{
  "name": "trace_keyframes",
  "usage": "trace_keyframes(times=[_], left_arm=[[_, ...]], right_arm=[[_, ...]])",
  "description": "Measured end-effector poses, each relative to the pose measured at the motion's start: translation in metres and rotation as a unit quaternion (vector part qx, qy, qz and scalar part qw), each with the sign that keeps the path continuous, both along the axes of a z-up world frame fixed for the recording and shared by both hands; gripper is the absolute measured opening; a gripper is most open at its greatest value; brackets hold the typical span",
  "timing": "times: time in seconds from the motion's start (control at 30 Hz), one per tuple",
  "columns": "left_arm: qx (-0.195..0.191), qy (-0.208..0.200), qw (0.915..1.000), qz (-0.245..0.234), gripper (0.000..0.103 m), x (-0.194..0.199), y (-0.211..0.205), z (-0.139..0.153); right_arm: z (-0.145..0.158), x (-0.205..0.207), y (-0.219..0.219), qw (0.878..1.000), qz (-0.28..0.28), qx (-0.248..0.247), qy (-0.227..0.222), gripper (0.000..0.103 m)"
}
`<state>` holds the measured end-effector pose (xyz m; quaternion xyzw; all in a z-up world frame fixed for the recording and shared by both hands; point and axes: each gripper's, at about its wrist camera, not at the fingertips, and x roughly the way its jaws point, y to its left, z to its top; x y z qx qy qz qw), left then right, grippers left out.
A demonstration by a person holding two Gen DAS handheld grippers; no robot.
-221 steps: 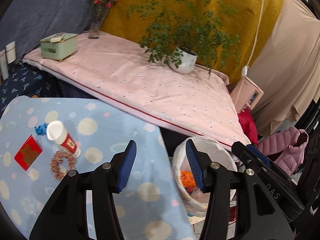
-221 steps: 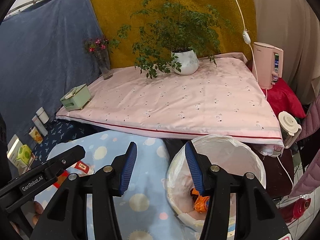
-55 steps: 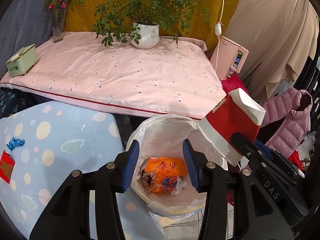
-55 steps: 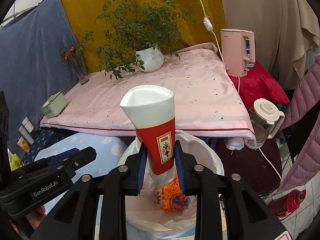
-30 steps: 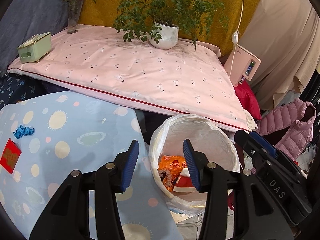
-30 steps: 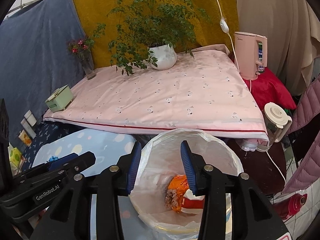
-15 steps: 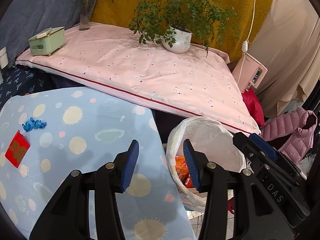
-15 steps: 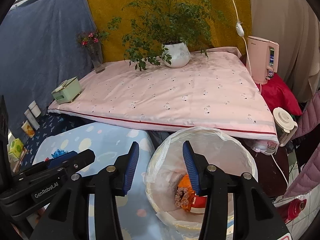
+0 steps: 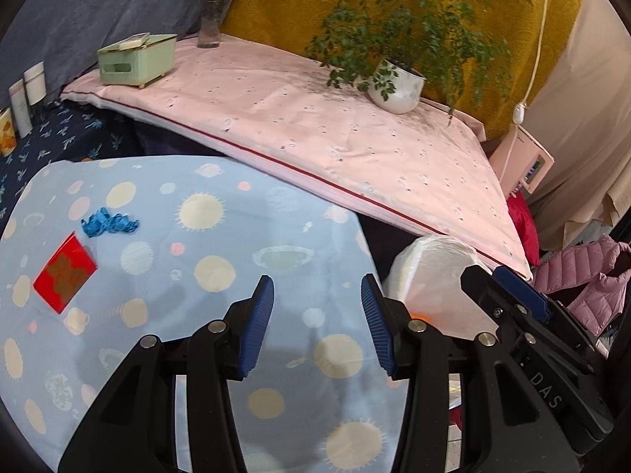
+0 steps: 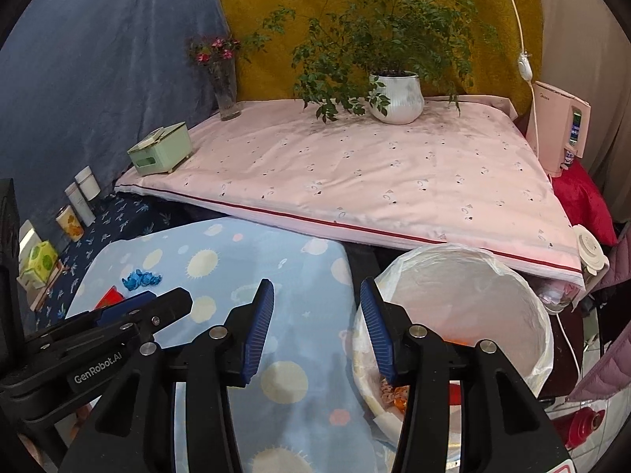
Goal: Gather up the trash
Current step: 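Move the left tool to the red box and grasp it while the right tool returns to the table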
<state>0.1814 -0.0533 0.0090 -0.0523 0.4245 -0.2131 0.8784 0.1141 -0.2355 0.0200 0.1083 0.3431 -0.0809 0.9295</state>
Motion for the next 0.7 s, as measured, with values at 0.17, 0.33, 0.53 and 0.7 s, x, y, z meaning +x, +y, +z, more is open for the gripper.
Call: trace_keyframes(times=[0.17, 0.33, 0.53, 0.7], left_arm=[[0.0, 0.004, 0.9997, 0.026, 0.044, 0.009, 0.032, -0.006], [0.011, 0.005, 0.9984, 0.055, 0.044, 0.018, 0.069, -0.014], [0.037, 0.005, 0.9952, 0.09, 0.05, 0.03, 0.121, -0.027], [0.063, 0.002, 0.9919, 0.11, 0.052, 0.041, 0.164, -0.038]], right_arm=[[-0.003, 0.012, 0.026, 1.0, 0.021, 0.0, 0.005, 0.045], [-0.004, 0.025, 0.054, 0.999, 0.044, -0.001, 0.009, 0.045], [-0.01, 0.04, 0.088, 0.997, 0.072, 0.0, 0.019, 0.045], [-0.019, 0.054, 0.117, 0.995, 0.096, -0.002, 0.031, 0.045]])
